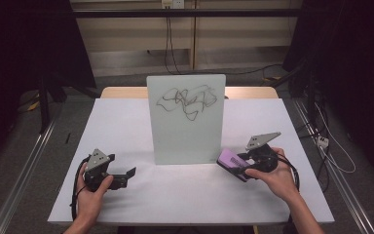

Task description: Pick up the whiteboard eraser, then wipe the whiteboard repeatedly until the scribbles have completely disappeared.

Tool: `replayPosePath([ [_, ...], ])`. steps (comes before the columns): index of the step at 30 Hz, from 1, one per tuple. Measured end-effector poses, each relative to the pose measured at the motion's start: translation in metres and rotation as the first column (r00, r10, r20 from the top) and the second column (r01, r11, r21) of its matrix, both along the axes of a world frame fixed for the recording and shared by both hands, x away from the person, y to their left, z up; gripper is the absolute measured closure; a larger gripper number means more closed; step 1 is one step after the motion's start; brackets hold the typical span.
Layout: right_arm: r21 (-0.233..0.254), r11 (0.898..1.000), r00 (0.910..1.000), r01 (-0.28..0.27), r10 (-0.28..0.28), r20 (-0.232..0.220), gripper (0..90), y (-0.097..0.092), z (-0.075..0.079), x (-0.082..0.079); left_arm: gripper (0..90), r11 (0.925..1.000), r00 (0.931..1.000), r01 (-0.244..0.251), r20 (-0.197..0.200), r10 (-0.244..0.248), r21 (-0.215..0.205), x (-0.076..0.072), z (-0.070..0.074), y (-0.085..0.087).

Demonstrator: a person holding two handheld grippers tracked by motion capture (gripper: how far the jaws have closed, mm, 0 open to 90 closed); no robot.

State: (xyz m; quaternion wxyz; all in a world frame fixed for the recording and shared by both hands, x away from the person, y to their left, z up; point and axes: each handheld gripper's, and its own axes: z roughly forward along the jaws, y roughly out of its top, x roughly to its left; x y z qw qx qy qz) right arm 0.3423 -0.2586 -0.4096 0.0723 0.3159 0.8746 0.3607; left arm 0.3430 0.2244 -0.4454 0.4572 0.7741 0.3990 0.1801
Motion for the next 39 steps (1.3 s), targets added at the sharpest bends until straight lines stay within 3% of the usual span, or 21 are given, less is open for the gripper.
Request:
replayPosePath([
  [11, 0.060, 0.998, 0.9996, -0.002, 0.000, 0.026, 41.6, 0.003, 0.009, 0.002, 4.9, 1.0000, 0.9998, -0.001, -0.020, 0.001, -0.001, 0.003, -0.004, 0.002],
  [17, 0.085, 0.996, 0.9995, -0.009, 0.007, 0.031, 41.6, 0.007, 0.012, 0.001, 4.9, 1.0000, 1.0000, 0.000, -0.010, 0.000, -0.002, 0.002, -0.001, 0.002],
  [22, 0.110, 0.994, 0.9981, -0.025, 0.019, 0.059, 41.6, 0.010, 0.019, -0.002, 4.9, 1.0000, 1.0000, -0.003, 0.003, 0.003, 0.005, -0.001, 0.002, -0.001],
  [26, 0.108, 0.993, 0.9960, -0.040, 0.031, 0.083, 41.6, 0.014, 0.025, -0.001, 4.9, 0.9999, 0.9999, 0.005, -0.012, -0.005, 0.016, -0.001, 0.000, -0.001],
  [39, 0.136, 0.988, 0.9845, -0.068, 0.044, 0.169, 41.7, 0.028, 0.055, 0.012, 4.9, 0.9998, 0.9998, 0.017, -0.010, -0.017, 0.008, -0.001, 0.001, 0.000],
])
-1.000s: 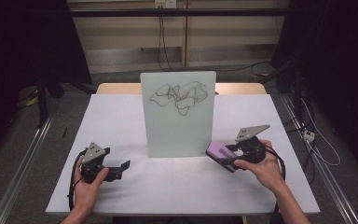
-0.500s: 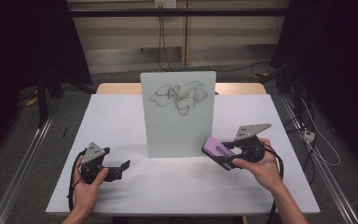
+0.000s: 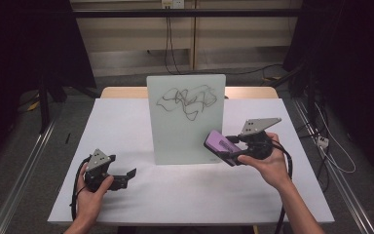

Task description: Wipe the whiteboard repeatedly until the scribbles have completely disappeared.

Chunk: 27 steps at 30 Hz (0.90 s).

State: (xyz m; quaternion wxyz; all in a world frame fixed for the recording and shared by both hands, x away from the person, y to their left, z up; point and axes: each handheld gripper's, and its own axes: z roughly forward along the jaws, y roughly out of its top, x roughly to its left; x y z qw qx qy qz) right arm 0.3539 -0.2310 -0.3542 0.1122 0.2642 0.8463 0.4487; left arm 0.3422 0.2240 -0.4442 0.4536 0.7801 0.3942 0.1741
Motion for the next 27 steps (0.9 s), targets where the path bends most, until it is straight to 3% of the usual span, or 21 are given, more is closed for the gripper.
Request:
replayPosePath([
  [11, 0.036, 0.999, 0.9976, -0.003, 0.001, 0.069, 41.7, 0.006, 0.024, 0.012, 4.9, 1.0000, 0.9999, 0.004, -0.014, -0.004, 0.008, 0.001, -0.002, -0.003],
  [15, 0.028, 1.000, 0.9967, -0.008, 0.006, 0.081, 41.7, 0.012, 0.027, 0.017, 4.9, 0.9999, 0.9998, 0.011, -0.018, -0.011, 0.013, 0.002, -0.003, -0.004],
  [22, 0.035, 0.999, 0.9909, 0.013, -0.018, 0.134, 41.7, 0.013, 0.046, 0.031, 4.9, 0.9999, 0.9997, 0.012, -0.023, -0.012, 0.007, 0.003, -0.004, -0.003],
  [27, 0.030, 0.999, 0.9884, 0.024, -0.028, 0.149, 41.7, 0.015, 0.049, 0.040, 4.9, 0.9997, 0.9991, 0.025, -0.036, -0.025, 0.005, 0.006, -0.008, -0.003],
])
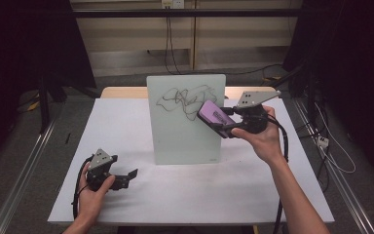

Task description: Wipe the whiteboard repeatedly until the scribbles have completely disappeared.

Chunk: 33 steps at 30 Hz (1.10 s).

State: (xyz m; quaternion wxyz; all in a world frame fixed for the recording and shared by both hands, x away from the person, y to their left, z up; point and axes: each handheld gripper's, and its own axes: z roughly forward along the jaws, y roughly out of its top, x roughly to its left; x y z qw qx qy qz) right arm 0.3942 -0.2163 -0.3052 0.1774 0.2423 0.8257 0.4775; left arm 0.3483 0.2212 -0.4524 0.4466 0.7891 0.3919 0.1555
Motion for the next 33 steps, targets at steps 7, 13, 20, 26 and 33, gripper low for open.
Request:
replayPosePath([
  [7, 0.004, 1.000, 0.9991, 0.007, -0.007, 0.042, 41.7, 0.003, 0.012, 0.011, 4.9, 0.9998, 0.9998, 0.020, 0.001, -0.020, 0.009, -0.002, 0.001, -0.002],
  [13, 0.017, 1.000, 0.9977, 0.007, -0.009, 0.067, 41.7, 0.007, 0.027, 0.017, 5.0, 1.0000, 1.0000, 0.001, 0.004, -0.001, 0.002, -0.003, 0.001, 0.001],
  [20, 0.011, 1.000, 0.9977, 0.005, -0.005, 0.067, 41.7, 0.011, 0.029, 0.026, 4.9, 0.9999, 0.9999, 0.010, 0.004, -0.010, 0.007, -0.001, 0.002, 0.000],
  [26, 0.035, 0.999, 0.9977, -0.007, 0.005, 0.068, 41.7, 0.011, 0.034, 0.031, 5.0, 0.9999, 0.9999, 0.009, 0.007, -0.009, 0.008, -0.001, 0.002, 0.001],
  [33, 0.024, 1.000, 0.9954, 0.016, -0.018, 0.094, 41.7, 0.008, 0.041, 0.038, 4.9, 0.9998, 0.9999, 0.010, 0.014, -0.010, 0.015, -0.003, 0.004, 0.001],
])
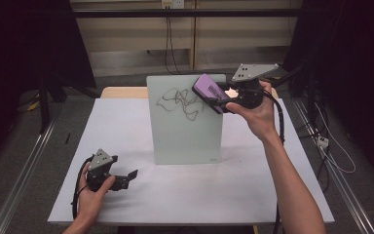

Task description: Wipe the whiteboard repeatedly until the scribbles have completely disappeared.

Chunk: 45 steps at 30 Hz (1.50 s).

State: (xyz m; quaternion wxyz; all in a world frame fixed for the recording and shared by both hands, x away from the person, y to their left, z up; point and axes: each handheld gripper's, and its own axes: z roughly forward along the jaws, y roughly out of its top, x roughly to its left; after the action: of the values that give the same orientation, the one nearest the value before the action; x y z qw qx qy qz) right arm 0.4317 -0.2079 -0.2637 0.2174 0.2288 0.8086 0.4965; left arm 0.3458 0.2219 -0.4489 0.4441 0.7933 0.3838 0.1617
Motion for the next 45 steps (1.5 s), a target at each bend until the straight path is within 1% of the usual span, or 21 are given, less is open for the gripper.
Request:
replayPosePath([
  [2, 0.001, 1.000, 1.0000, 0.003, -0.003, 0.003, 41.7, -0.001, 0.000, 0.001, 5.0, 1.0000, 1.0000, -0.001, 0.000, 0.001, 0.000, 0.000, 0.000, 0.000],
  [5, -0.022, 1.000, 0.9999, 0.012, -0.011, 0.010, 41.8, 0.002, -0.001, 0.001, 4.9, 0.9999, 1.0000, -0.007, -0.002, 0.007, -0.010, -0.001, 0.000, 0.000],
  [7, -0.036, 0.999, 0.9998, 0.016, -0.015, 0.014, 41.8, 0.002, -0.002, 0.001, 5.0, 1.0000, 1.0000, -0.006, 0.002, 0.006, -0.005, -0.001, 0.000, 0.000],
  [9, -0.033, 0.999, 0.9998, 0.019, -0.019, 0.010, 41.8, 0.003, -0.002, 0.000, 5.0, 1.0000, 1.0000, -0.002, 0.001, 0.002, 0.002, -0.001, 0.000, 0.000],
  [12, -0.054, 0.998, 0.9996, 0.023, -0.022, 0.017, 41.9, 0.004, -0.002, 0.000, 4.9, 1.0000, 1.0000, 0.003, -0.001, -0.003, 0.002, -0.001, 0.000, -0.001],
  [18, -0.067, 0.998, 0.9996, 0.022, -0.021, 0.018, 41.9, 0.006, -0.005, -0.001, 5.0, 1.0000, 1.0000, -0.001, -0.002, 0.001, 0.003, 0.000, 0.000, -0.001],
  [21, -0.074, 0.997, 0.9997, 0.021, -0.020, 0.017, 41.9, 0.009, -0.009, -0.002, 5.0, 1.0000, 1.0000, -0.004, 0.003, 0.004, 0.004, 0.000, 0.000, 0.000],
  [26, -0.072, 0.997, 0.9999, 0.011, -0.010, 0.008, 41.9, 0.012, -0.017, -0.005, 5.0, 1.0000, 0.9999, -0.010, 0.003, 0.010, 0.002, -0.001, 0.000, 0.000],
  [32, -0.100, 0.995, 1.0000, 0.000, 0.000, -0.003, 42.0, 0.018, -0.028, -0.009, 5.0, 1.0000, 1.0000, -0.003, 0.003, 0.003, 0.007, -0.001, 0.001, 0.000],
  [37, -0.111, 0.994, 0.9997, -0.013, 0.011, -0.021, 42.0, 0.022, -0.037, -0.012, 5.0, 1.0000, 1.0000, -0.007, 0.004, 0.007, 0.005, -0.001, 0.001, 0.001],
  [39, -0.120, 0.993, 0.9995, -0.017, 0.014, -0.027, 42.0, 0.025, -0.040, -0.014, 5.0, 1.0000, 1.0000, -0.008, 0.004, 0.008, 0.005, -0.001, 0.001, 0.001],
  [40, -0.128, 0.992, 0.9994, -0.020, 0.017, -0.030, 42.0, 0.026, -0.041, -0.014, 5.0, 1.0000, 0.9999, -0.010, 0.006, 0.010, -0.002, -0.001, 0.001, 0.000],
  [43, -0.150, 0.988, 0.9991, -0.028, 0.023, -0.035, 42.0, 0.029, -0.045, -0.016, 5.0, 1.0000, 0.9999, -0.008, 0.007, 0.008, 0.002, -0.001, 0.001, 0.000],
  [45, -0.153, 0.988, 0.9989, -0.029, 0.023, -0.040, 42.0, 0.031, -0.046, -0.017, 5.0, 1.0000, 1.0000, -0.006, 0.007, 0.006, 0.003, -0.001, 0.001, 0.000],
])
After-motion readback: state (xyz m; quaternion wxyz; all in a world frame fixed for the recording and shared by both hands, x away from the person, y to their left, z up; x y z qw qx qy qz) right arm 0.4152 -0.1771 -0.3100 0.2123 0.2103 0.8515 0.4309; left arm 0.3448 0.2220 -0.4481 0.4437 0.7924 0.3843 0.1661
